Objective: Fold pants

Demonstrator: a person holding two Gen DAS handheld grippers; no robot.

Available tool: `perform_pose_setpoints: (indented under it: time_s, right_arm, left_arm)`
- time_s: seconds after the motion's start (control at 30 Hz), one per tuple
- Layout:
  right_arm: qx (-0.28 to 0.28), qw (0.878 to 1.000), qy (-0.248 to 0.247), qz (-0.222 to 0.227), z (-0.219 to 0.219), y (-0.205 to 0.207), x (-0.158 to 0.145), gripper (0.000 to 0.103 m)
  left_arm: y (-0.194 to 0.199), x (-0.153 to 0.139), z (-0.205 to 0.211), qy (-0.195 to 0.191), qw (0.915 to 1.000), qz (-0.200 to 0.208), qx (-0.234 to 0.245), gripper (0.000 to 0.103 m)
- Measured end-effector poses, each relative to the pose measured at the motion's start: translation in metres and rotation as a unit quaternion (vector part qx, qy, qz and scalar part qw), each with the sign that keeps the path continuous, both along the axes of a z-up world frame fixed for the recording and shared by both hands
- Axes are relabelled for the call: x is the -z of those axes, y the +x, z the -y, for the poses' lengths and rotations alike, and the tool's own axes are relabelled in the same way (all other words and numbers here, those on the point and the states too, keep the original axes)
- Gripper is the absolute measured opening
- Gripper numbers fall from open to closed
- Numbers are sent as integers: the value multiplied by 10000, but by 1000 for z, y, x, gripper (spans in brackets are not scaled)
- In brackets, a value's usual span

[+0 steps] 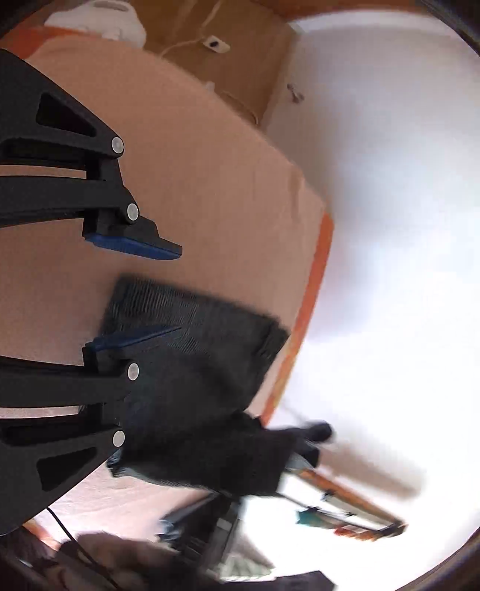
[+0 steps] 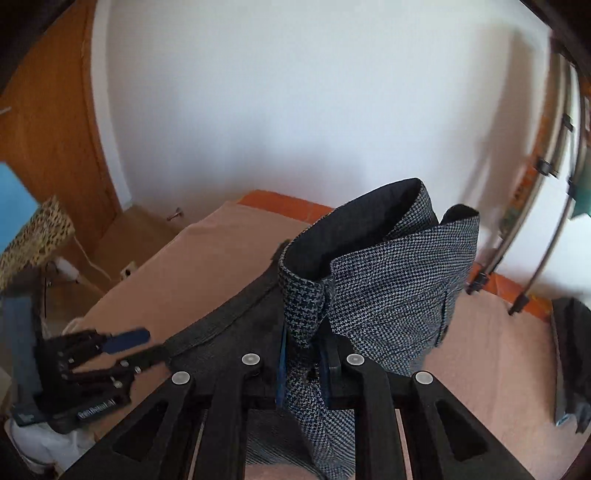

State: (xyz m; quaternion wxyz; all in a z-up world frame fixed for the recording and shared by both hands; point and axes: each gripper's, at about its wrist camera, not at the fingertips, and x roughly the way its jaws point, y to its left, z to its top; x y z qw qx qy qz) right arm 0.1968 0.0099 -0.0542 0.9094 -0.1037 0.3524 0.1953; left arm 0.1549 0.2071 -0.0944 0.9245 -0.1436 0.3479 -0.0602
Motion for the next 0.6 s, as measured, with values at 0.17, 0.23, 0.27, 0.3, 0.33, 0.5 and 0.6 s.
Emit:
perform_pose_setpoints:
  time_s: [0.17,0.23,0.27,0.3,0.33,0.5,0.6]
  right_arm:
    - [-723,9938,-845,-93,-78,-3,40,11]
    - [-871,9893,-1151,-219,-103,-1,60,11]
    - [-909,9876,-1255,-237,-112,-1,66,11]
    - [-941,9860,-1353,-233,-119,-2,71,11]
    - [-971,9846,-1435,-227,-124,-2,76,11]
    - [-1228,9826,-1345,-372,-121,-1,75,16]
    - [-1684,9815,-562,-713,-97,-2,56,40]
  left_arm:
    - [-17,-7,-46,-35,9986,53,-520,35]
    - [-22,-6,-55,-27,9980,34,-637,35]
    - [-26,-6,-57,-35,9978,30,-664,35]
    - [-29,-6,-60,-36,9977,23,-678,35]
    - [-30,-5,-60,-29,9976,15,-691,35]
    - [-27,-2,-57,-73,9978,-27,-656,35]
    - [-19,-2,-49,-118,9982,30,-586,35]
